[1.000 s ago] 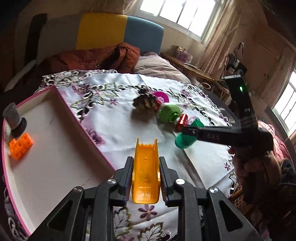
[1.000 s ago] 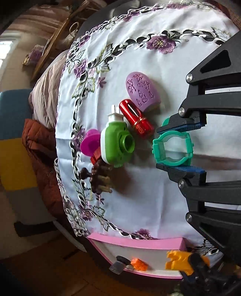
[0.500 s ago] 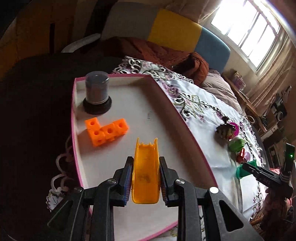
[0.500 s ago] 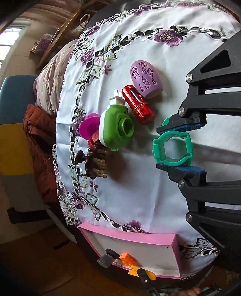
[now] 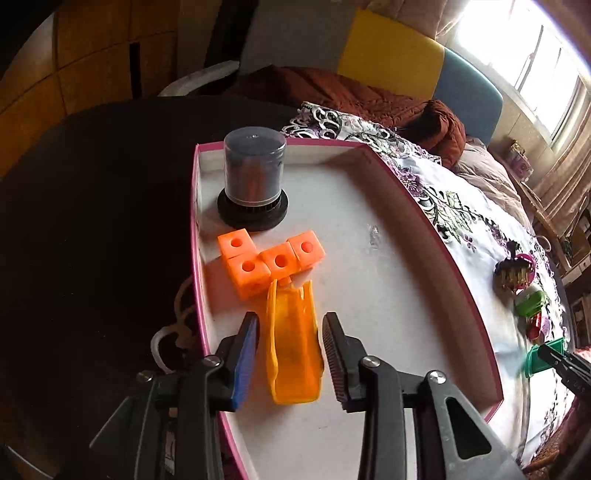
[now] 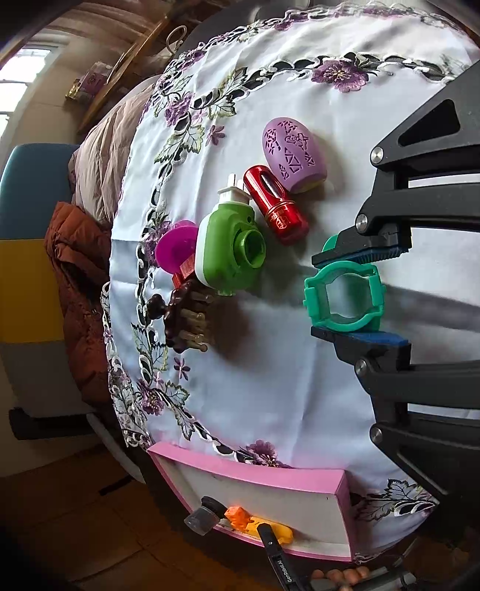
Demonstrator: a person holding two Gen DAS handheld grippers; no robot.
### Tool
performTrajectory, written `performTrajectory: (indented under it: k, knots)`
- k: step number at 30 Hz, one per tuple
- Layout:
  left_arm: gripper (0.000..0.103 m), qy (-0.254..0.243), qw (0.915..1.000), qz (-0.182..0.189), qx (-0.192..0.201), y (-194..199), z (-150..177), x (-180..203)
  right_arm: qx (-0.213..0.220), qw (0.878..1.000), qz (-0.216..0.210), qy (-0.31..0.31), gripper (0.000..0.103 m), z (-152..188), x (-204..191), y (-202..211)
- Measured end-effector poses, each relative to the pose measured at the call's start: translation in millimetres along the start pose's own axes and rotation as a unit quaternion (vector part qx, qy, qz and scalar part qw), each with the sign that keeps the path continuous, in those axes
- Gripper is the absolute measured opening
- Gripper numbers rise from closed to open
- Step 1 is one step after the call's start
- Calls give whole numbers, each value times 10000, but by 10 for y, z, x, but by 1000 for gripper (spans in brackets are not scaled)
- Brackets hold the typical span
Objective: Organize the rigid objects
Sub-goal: 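Carry the orange slide piece toward the tray with left tool while right grasps green holder, then open the left tool to drop the slide piece beside the cubes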
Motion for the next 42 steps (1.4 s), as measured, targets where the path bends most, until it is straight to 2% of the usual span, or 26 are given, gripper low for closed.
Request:
performTrajectory:
  k: [13,19,42]
  knots:
    - [37,-122,9985,-228,486,384,105,16,-310,9993,78,198,30,79,-75,-112]
    - [37,-158,9979,-182,608,538,151,58,-356,9993,28,132,31,97,-74,-128]
    - [37,-136,9974,-73,708,743,273,23,-413,9985,181,298,31,105,-115,-160]
Point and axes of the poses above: each gripper's, at about its wrist camera, not at the fingertips, and y roughly against the way its jaws point, x to its right, z to its underside, the point moved 7 cm from there along -y, roughly the way its jaws point, and after that the axes turned 14 degrees about y, right-handed, at the moved point
